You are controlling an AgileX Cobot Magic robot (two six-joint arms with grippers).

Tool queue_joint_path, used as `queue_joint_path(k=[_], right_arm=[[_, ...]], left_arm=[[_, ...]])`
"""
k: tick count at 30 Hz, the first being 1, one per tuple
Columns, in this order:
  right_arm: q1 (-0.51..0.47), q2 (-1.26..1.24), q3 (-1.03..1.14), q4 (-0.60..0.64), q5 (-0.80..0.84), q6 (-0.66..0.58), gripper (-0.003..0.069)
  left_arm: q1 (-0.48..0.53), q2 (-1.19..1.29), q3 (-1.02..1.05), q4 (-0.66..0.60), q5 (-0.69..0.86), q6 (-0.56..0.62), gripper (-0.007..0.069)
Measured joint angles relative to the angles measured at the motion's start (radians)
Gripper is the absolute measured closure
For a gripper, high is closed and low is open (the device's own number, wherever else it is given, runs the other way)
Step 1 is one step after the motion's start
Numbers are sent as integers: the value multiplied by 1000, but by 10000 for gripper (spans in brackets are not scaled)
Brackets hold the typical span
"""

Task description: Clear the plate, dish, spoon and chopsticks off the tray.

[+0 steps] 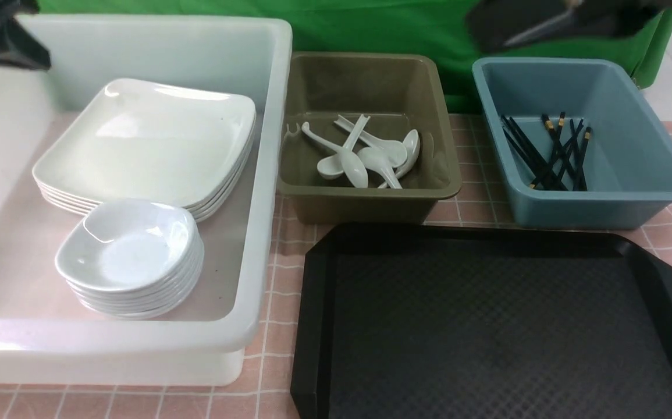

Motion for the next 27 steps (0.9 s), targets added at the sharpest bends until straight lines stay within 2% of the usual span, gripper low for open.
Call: queue_joint_path(k=[5,6,8,10,14,15,16,19,24,25,27], right_arm=[[0,-121,-3,-272,0,145,629],[0,-170,10,-349,0,187,629],[0,-210,27,-394,0,210,629],[0,-322,100,-469,0,256,629],[0,-561,342,-528,-30,319,629],[0,-561,342,-531,-37,321,629],[0,-696,491,-540,-130,349,629],[0,-908,741,-558,-339,400,629],[0,-1212,1132,-569,-661,466,629],[0,-1222,1146,-569,-671,469,629],[0,-1331,1295,-569,-766,490,629]], left_arm=[[-177,-201,-1,-2,25,34,633],[-256,-270,-1,29,28,27,636],[-309,-320,-1,58,33,14,636],[-437,-445,20,128,35,-19,637],[-596,-677,148,194,8,-75,637],[-602,-690,157,196,5,-77,637],[-639,-812,261,210,-36,-92,637],[-665,-1009,459,223,-144,-99,637],[-665,-1300,810,233,-319,-108,637],[-665,-1300,825,233,-326,-110,637],[-665,-1412,985,229,-417,-153,636]])
